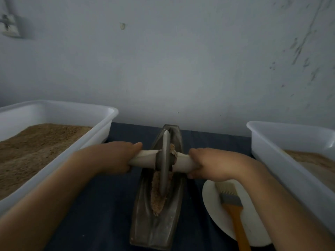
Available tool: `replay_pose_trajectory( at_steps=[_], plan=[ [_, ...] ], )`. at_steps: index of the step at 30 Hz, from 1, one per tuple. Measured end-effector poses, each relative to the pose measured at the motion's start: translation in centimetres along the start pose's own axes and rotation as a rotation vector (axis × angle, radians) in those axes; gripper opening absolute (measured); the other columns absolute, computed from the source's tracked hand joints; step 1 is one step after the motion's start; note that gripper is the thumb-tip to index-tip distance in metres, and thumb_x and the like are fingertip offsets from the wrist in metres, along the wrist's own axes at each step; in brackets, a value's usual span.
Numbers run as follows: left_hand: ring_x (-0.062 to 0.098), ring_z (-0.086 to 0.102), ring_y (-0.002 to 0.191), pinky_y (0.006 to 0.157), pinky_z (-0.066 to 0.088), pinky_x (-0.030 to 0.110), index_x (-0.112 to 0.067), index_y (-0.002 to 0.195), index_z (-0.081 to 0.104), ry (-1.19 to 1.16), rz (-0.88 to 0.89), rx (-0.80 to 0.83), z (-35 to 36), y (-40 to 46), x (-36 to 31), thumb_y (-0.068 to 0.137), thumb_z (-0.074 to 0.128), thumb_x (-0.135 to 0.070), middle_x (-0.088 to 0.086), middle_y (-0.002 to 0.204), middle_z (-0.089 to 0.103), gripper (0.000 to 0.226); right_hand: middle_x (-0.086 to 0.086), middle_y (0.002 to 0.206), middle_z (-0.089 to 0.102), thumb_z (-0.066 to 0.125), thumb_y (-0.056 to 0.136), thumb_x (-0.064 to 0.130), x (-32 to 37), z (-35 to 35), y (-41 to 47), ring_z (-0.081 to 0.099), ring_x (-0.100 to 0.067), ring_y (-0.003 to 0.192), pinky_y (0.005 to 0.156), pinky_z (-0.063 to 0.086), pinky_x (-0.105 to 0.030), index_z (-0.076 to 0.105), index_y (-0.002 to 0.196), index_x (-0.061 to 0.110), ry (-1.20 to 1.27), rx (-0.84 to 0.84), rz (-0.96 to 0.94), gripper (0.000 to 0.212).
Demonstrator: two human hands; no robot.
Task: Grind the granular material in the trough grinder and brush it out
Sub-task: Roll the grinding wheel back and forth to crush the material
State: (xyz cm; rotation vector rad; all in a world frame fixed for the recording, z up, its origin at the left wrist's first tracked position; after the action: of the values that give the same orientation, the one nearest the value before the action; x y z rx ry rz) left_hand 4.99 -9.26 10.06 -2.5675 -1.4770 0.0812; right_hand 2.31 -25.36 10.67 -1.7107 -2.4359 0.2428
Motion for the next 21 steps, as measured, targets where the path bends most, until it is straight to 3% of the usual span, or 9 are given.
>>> replay_pose_trajectory(
  at_steps=[5, 9, 14, 18, 21],
  plan=[
    [0.002, 0.044, 0.073, 0.064, 0.034, 0.015, -0.03, 0.099, 0.031, -0.067, 0.051, 0.212, 0.0, -2.1, -0.5, 0.091, 0.055, -0.025, -0.014, 0.084, 0.043, 0.026, 0.002, 0.097, 0.049, 0.054, 0.091, 0.043, 0.9, 0.2, -1.7, 0.047, -0.012, 0.085, 0.063, 0.036, -0.021, 0.046, 0.114, 0.015, 0.001, 0.161, -0.033, 0.037],
    [0.005, 0.044, 0.074, 0.072, 0.036, 0.02, -0.028, 0.095, 0.029, -0.072, 0.038, 0.187, 0.3, -1.3, -0.2, 0.092, 0.054, -0.022, -0.011, 0.083, 0.043, 0.025, 0.002, 0.097, 0.048, 0.054, 0.091, 0.042, 0.7, 0.4, -1.3, 0.046, -0.012, 0.086, 0.061, 0.035, -0.021, 0.047, 0.114, 0.014, 0.019, 0.15, -0.02, 0.036],
    [0.011, 0.048, 0.092, 0.082, 0.039, 0.025, -0.023, 0.109, 0.034, -0.028, -0.018, -0.07, 0.0, 1.4, 0.9, 0.091, 0.055, -0.022, -0.003, 0.107, 0.049, 0.028, -0.002, 0.102, 0.049, 0.056, 0.092, 0.034, -0.7, 0.0, 0.9, 0.047, -0.015, 0.088, 0.06, 0.033, -0.023, 0.046, 0.114, 0.012, 0.054, -0.026, 0.043, 0.033],
    [0.019, 0.048, 0.108, 0.091, 0.037, 0.033, -0.021, 0.117, 0.037, 0.09, -0.1, -0.462, -0.5, 3.2, 1.8, 0.089, 0.054, -0.023, 0.0, 0.117, 0.047, 0.033, -0.006, 0.114, 0.051, 0.052, 0.091, 0.021, -2.1, -0.8, 2.4, 0.046, -0.022, 0.101, 0.074, 0.028, -0.032, 0.046, 0.114, 0.012, -0.134, -0.376, 0.1, 0.026],
    [0.019, 0.046, 0.105, 0.091, 0.034, 0.031, -0.023, 0.119, 0.039, 0.067, -0.135, -0.628, -0.6, 3.5, 1.9, 0.088, 0.055, -0.022, -0.002, 0.116, 0.046, 0.034, -0.005, 0.117, 0.05, 0.054, 0.085, 0.014, -2.3, -1.1, 2.9, 0.044, -0.023, 0.108, 0.083, 0.029, -0.032, 0.046, 0.118, 0.013, -0.227, -0.589, 0.1, 0.034]
  ],
)
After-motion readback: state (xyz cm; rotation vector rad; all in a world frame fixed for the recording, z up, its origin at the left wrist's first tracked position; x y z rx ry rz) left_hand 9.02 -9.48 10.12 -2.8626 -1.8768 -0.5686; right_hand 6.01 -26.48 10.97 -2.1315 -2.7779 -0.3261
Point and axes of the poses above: each hand's wrist, its own y-axis towards the middle knuckle, its own z-axis out of the palm, x = y × z, the point moved 8 cm from there along y, towards the middle knuckle
